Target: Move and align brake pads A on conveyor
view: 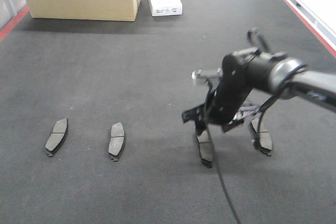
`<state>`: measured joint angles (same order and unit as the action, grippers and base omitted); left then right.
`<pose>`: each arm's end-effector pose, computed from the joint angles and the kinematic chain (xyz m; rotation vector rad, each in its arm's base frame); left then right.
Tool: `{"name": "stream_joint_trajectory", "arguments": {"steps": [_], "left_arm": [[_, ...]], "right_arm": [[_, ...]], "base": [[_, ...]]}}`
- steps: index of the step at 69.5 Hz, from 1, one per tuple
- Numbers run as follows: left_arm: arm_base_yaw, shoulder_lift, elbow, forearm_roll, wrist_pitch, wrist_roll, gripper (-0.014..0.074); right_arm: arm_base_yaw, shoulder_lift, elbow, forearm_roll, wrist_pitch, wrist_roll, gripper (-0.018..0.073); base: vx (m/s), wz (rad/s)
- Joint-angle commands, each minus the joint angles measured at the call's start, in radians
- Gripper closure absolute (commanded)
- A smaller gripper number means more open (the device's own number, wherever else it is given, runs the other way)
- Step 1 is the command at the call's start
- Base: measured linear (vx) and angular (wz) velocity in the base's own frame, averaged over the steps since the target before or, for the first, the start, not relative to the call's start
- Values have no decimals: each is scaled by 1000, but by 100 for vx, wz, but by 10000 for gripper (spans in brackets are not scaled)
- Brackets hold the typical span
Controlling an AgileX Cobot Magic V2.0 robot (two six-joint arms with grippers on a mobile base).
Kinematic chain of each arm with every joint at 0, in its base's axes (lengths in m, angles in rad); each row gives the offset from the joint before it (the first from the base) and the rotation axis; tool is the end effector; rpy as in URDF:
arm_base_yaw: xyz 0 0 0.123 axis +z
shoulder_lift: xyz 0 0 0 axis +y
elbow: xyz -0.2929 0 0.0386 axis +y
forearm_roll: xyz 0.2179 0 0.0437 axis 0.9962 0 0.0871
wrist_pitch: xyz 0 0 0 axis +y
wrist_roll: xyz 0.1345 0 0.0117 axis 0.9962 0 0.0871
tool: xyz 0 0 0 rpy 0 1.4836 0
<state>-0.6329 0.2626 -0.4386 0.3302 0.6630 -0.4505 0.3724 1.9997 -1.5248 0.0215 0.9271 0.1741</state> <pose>0.0621 -0.0121 0.2692 0.3003 1.9287 -0.3495 0.3762 0.1495 0.1819 -0.2714 2.8847 0.1269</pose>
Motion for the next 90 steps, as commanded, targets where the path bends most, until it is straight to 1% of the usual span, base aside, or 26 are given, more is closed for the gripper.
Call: {"name": "stream_joint_trajectory", "arguments": {"steps": [1,7,14,19,27,34,50,59,67,77,90], "left_arm": [[-4,9,-25,15,-57,1,174],[-4,9,-25,15,-57,1,174],[-4,9,-25,15,-57,1,174],[-4,9,-25,15,-57,1,174],[-4,9,-25,15,-57,1,174],[-4,9,-25,15,-57,1,174],[-4,9,-25,15,-57,1,174],[-4,9,-25,16,-74,1,174],[-4,9,-25,26,-86,-1,174],[-4,9,-25,25,-101,-1,174],[-4,9,-25,25,-104,-2,174]], "right_arm": [[0,-130,-27,-61,17,-9,54],[0,-210,-27,-85,40,-9,54],[0,-309,-26,-81,61,-12,54],[0,-397,12,-81,42,-12,54],[0,-576,160,-89,-43,-12,54],[0,-742,287,-110,-88,-12,54],[0,-1180,551,-126,-215,-13,54],[0,-1413,700,-134,-252,-13,54],[0,-1578,812,-168,-258,-13,54],[0,-1711,928,-189,-295,-13,54],[0,-1778,1032,-187,-437,-13,54]], "base": [[0,0],[0,0],[0,0],[0,0],[0,0],[0,0],[0,0],[0,0],[0,0],[0,0],[0,0]]}}
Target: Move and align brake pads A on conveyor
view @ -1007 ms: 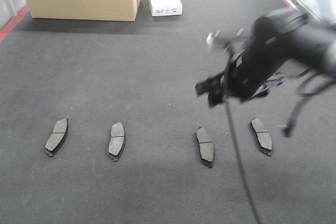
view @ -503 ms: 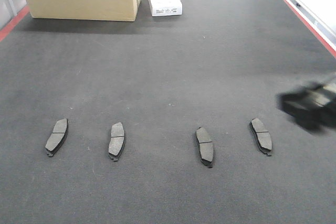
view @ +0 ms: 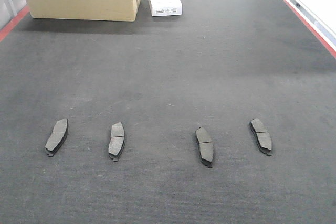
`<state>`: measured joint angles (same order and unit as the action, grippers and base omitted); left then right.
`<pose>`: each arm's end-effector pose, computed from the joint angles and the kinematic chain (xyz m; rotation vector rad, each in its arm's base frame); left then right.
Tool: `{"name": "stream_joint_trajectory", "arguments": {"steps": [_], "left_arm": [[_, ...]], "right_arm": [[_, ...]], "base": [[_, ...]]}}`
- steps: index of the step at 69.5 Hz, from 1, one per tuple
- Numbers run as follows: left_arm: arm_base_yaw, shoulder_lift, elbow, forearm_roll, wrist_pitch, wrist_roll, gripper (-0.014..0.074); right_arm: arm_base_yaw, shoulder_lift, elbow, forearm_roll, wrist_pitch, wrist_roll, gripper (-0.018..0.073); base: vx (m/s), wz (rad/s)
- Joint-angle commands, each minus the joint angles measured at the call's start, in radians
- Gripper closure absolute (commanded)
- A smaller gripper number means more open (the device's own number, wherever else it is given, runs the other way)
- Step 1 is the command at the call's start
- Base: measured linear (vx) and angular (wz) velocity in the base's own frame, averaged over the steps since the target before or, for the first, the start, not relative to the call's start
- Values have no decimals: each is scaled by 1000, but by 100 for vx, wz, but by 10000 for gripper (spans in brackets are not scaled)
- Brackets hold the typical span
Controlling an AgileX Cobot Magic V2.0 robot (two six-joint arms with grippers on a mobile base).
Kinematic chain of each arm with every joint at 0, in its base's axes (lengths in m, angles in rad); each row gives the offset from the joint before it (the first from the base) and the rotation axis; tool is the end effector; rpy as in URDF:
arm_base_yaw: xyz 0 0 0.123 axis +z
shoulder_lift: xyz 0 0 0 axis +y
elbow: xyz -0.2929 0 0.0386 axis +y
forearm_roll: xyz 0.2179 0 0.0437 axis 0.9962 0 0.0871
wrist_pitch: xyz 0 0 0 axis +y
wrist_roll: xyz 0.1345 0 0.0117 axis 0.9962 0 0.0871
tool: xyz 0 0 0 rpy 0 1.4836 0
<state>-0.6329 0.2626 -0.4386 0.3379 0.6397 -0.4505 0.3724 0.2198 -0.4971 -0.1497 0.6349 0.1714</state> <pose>0.0629 -0.0130 0.2722 0.3048 1.9041 -0.3533 0.0509 0.0070 0.2909 -0.2332 1.8253 0.2155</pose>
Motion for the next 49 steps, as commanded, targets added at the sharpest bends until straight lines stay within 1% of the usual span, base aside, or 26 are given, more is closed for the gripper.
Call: {"name": "stream_joint_trajectory", "arguments": {"steps": [1,12,16,18,21,25,26,28,30,34,37,49], "left_arm": [[-4,9,-25,18,-81,-2,174],[-4,9,-25,18,-80,-2,183],[-4,9,-25,18,-80,-2,216],[-4,9,-25,18,-80,-2,251],[-4,9,-25,18,-80,-2,311],[-4,9,-25,20,-80,-2,435],[-4,9,-25,24,-81,-2,479],[-4,9,-25,29,-82,-2,554],[-4,9,-25,34,-83,-2,608],[-4,9,-25,46,-85,-2,605],[-4,9,-25,56,-81,-2,605],[-4,9,-25,52,-72,-2,604]], "right_arm": [[0,2,10,-16,-152,-10,54],[0,2,33,-15,-180,-10,56],[0,2,35,-15,-180,-10,76],[0,2,35,-18,-180,-10,96],[0,2,35,-20,-180,-10,153],[0,2,35,-22,-180,-10,265],[0,2,35,-22,-180,-10,295],[0,2,35,-22,-180,-10,375],[0,2,35,-22,-180,-10,459],[0,2,35,-21,-180,-10,579],[0,2,35,-13,-179,-10,576],[0,2,35,-7,-129,-10,571]], "base": [[0,0],[0,0],[0,0],[0,0],[0,0],[0,0],[0,0],[0,0],[0,0],[0,0],[0,0],[0,0]]}}
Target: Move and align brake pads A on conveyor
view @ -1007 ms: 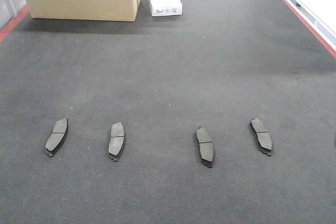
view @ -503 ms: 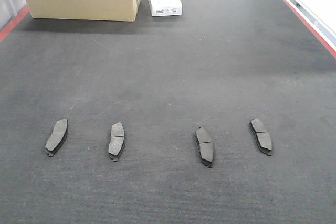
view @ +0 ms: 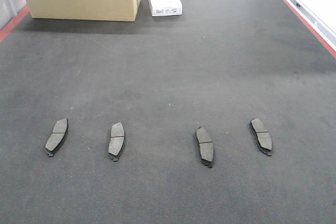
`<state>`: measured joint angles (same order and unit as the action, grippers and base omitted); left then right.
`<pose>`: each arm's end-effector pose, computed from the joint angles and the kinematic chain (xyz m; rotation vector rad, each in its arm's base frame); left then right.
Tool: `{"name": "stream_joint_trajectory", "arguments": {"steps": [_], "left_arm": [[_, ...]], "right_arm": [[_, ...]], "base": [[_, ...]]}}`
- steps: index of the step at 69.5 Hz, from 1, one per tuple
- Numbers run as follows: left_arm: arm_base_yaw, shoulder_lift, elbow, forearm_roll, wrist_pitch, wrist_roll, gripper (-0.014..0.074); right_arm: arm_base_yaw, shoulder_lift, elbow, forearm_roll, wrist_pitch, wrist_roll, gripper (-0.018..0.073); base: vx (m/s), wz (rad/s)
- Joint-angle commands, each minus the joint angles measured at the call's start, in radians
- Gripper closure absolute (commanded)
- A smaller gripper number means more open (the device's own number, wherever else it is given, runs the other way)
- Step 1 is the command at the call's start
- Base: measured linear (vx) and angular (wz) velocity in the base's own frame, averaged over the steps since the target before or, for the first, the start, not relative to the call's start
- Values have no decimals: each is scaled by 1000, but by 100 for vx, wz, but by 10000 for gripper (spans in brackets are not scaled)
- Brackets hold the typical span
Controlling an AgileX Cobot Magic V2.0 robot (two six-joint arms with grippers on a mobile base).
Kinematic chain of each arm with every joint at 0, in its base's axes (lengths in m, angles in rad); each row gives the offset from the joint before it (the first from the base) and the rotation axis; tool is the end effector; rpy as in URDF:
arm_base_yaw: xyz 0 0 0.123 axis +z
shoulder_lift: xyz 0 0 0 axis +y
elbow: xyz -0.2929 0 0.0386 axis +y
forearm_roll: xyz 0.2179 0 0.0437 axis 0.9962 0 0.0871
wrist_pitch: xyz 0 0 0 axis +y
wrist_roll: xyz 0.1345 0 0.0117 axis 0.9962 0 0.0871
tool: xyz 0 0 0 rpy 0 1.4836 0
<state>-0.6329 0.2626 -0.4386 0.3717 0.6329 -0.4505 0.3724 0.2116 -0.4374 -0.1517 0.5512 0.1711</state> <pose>0.0643 -0.0112 0.2739 0.3169 1.8855 -0.3220 0.0554 0.0101 0.2825 -0.2418 1.7925 0.2236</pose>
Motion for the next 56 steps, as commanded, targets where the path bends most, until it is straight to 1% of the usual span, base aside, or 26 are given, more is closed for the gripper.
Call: {"name": "stream_joint_trajectory", "arguments": {"steps": [1,33,37,38,41,43,44,49,50,56], "left_arm": [[-4,9,-25,18,-65,-2,604],[-4,8,-22,19,-65,-2,603],[4,8,-22,9,-62,-2,603],[13,8,-22,3,-61,7,603],[49,8,-22,1,-63,69,603],[93,8,-22,-17,-70,108,603],[112,8,-22,-31,-74,135,602],[216,8,-22,-132,-84,216,603],[247,8,-22,-146,-87,233,603],[360,8,-22,-228,-89,340,603]], "right_arm": [[0,10,-25,-5,-42,-10,571],[0,10,-25,-5,-37,-10,571],[0,10,-25,-5,-37,-10,571],[0,10,-25,-5,-37,-10,571],[0,10,-25,-6,-37,-10,571],[0,10,-25,-7,-37,-10,571],[0,10,-25,-7,-37,-10,571],[0,10,-25,-7,-37,-10,571],[0,10,-25,-7,-37,-10,571],[0,10,-25,-9,-37,-10,571]], "base": [[0,0],[0,0],[0,0],[0,0],[0,0],[0,0],[0,0],[0,0],[0,0],[0,0]]}}
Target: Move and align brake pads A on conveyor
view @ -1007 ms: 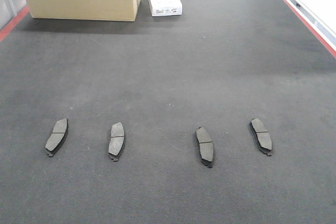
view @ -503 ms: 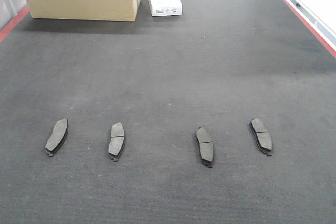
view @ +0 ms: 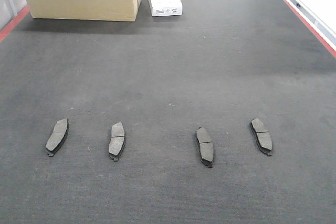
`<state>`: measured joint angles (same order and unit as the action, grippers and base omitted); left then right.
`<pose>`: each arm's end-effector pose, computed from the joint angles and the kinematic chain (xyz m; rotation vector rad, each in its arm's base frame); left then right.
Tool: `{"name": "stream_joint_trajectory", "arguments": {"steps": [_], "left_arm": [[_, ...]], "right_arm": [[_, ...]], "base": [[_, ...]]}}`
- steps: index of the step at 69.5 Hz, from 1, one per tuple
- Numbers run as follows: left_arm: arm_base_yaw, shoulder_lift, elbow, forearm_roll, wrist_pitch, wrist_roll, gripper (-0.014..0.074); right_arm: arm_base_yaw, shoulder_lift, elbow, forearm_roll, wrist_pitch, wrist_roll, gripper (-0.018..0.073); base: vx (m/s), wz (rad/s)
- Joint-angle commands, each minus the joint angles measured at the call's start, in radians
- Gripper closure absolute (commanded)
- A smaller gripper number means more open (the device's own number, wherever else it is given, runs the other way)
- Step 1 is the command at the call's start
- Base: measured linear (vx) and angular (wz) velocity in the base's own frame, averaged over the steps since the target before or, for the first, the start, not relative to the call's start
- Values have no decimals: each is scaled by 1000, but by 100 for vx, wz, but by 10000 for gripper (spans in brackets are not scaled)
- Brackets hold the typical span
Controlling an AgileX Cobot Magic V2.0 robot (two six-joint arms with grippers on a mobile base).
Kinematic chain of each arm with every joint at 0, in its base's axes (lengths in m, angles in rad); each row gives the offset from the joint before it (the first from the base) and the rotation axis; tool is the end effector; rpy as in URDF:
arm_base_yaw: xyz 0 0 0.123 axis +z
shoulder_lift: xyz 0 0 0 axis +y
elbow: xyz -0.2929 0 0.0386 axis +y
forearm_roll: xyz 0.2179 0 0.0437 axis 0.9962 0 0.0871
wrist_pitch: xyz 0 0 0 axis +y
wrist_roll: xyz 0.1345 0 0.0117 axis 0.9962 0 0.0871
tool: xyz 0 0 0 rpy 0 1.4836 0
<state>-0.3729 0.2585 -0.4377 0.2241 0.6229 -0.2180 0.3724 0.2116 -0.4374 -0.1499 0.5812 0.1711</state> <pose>0.0616 -0.0053 0.2718 0.2354 1.9007 -0.1506 0.0545 0.0094 0.2786 -0.2419 1.8225 0.2183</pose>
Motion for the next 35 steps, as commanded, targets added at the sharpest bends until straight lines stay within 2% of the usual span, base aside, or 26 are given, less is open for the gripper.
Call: {"name": "stream_joint_trajectory", "arguments": {"steps": [1,8,16,22,28,34,35], "left_arm": [[125,12,-21,-90,-81,122,603],[230,12,35,-149,-205,218,603],[301,2,191,-224,-461,270,603],[307,-55,310,-224,-611,251,603],[307,-146,408,-224,-695,226,603],[307,-257,486,-230,-729,226,603],[307,-275,487,-224,-705,226,603]], "right_arm": [[0,10,-25,-11,-67,-10,571],[0,10,-25,-11,-67,-10,571],[0,10,-25,-11,-67,-10,571],[0,10,-25,-11,-67,-10,571],[0,10,-25,-11,-67,-10,571],[0,10,-25,-11,-67,-10,571],[0,10,-25,-11,-67,-10,571]], "base": [[0,0],[0,0],[0,0],[0,0],[0,0],[0,0],[0,0]]}}
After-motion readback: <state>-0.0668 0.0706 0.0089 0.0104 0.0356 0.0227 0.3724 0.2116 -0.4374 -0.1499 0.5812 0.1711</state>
